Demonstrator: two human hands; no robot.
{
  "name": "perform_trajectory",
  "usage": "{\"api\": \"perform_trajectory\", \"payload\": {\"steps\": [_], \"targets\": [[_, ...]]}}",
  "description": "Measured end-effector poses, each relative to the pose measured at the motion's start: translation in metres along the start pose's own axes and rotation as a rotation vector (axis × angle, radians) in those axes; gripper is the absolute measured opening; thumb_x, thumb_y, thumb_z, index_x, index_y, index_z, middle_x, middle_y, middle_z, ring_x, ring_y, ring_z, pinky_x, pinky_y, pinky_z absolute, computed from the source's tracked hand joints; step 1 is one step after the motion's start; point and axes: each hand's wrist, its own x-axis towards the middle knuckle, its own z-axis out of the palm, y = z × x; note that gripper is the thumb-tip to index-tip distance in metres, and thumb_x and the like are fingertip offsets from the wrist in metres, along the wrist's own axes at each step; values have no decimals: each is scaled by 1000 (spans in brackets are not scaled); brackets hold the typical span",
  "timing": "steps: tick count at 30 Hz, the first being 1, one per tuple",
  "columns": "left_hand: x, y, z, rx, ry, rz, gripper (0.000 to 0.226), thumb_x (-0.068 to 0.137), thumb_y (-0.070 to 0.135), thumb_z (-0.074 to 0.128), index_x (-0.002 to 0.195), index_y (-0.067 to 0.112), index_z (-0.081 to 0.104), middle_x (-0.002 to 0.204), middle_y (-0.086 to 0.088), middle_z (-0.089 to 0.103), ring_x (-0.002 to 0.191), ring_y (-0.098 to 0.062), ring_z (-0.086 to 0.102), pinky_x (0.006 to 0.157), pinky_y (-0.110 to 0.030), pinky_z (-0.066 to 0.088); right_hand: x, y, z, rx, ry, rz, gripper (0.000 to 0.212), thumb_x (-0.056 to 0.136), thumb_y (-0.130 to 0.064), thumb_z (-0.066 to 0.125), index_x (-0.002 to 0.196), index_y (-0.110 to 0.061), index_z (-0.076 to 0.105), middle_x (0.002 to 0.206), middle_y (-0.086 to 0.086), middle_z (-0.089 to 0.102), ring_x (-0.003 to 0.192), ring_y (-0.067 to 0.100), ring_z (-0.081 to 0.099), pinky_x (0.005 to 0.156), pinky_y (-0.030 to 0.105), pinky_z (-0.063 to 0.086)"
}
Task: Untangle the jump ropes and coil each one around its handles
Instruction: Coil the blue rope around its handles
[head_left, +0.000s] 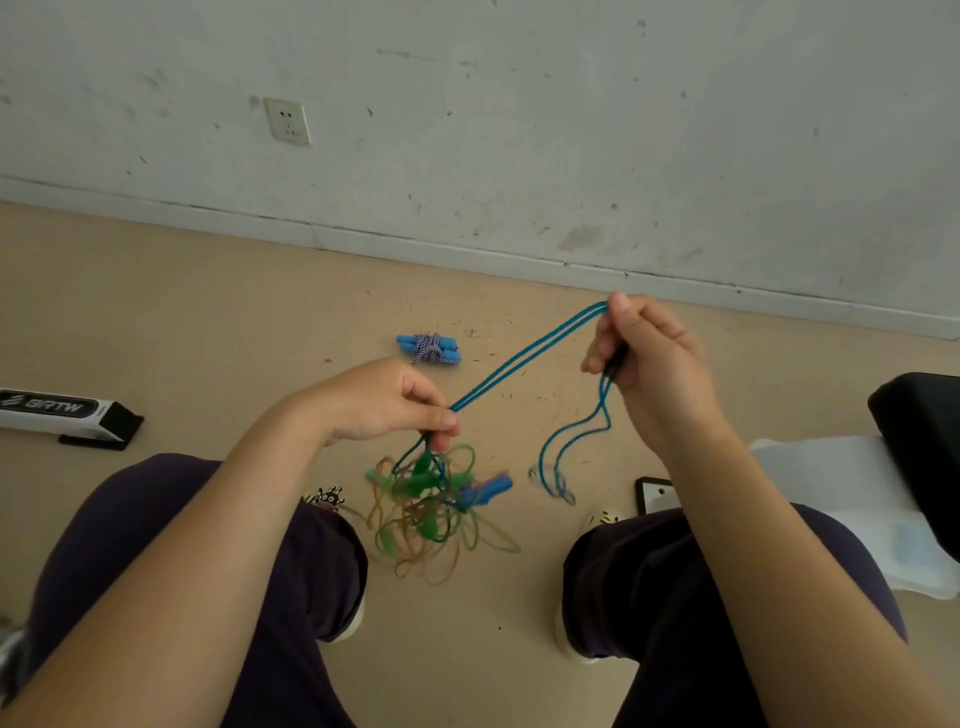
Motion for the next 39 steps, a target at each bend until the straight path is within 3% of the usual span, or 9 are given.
{"api": "perform_trajectory", "payload": {"steps": [5,10,14,17,20,23,28,33,39], "targets": [[2,3,9,-103,84,51,19,94,17,66,78,19,77,73,-4,75,79,-16,72,81,-20,51,2,3,-5,-399,-52,46,26,97,-13,53,77,-1,65,67,14,62,57,25,61,69,37,49],[2,15,22,-250,59,170,28,97,20,61,75,27,76,58,0,61,70,-22,62,76,-30,55,-10,13,18,-536,-219,172,37,94,-45,58,107,-11,63,84,12,71,63,26,69,68,32,50],[1,17,23,-267,73,171,24,97,23,60,81,25,76,56,0,56,67,-22,60,73,-29,55,-10,24,20,-789,-174,141,80,71,-68,57,130,-14,53,120,-1,61,104,12,61,87,24,48],[3,18,26,-252,83,148,20,97,20,61,85,16,75,51,1,48,59,-18,57,67,-25,53,-11,23,18,-804,-197,73,80,70,-67,60,131,-16,52,129,-6,55,117,9,54,100,28,45],[2,19,30,-237,56,120,22,94,30,63,86,11,73,51,-1,54,52,-15,58,61,-27,51,-15,21,24,-645,-410,63,57,76,-49,68,120,-15,62,115,-4,67,108,7,62,99,29,48],[3,20,29,-225,69,113,23,93,34,64,90,12,74,51,-5,53,45,-16,50,56,-28,43,-20,23,31,-513,-548,197,44,79,-38,73,111,-12,59,72,0,65,69,18,64,70,25,52],[3,11,14,-103,13,51,9,94,15,66,92,17,75,66,2,66,61,-13,60,67,-29,52,-14,19,28,-770,-492,246,21,84,-33,75,91,-14,66,47,-9,36,46,11,26,47,26,25],[6,7,10,67,8,-22,17,98,24,61,88,20,75,82,-4,76,80,-13,69,86,-35,55,-12,14,20,-681,-291,92,12,92,-22,66,80,-21,68,50,-12,46,47,10,35,48,21,32],[7,6,8,251,106,-28,18,97,28,62,83,30,74,80,20,73,78,5,63,78,-25,46,-4,14,10,-585,-49,-35,10,94,-15,61,85,-16,65,81,6,63,73,9,52,70,18,43]]}}
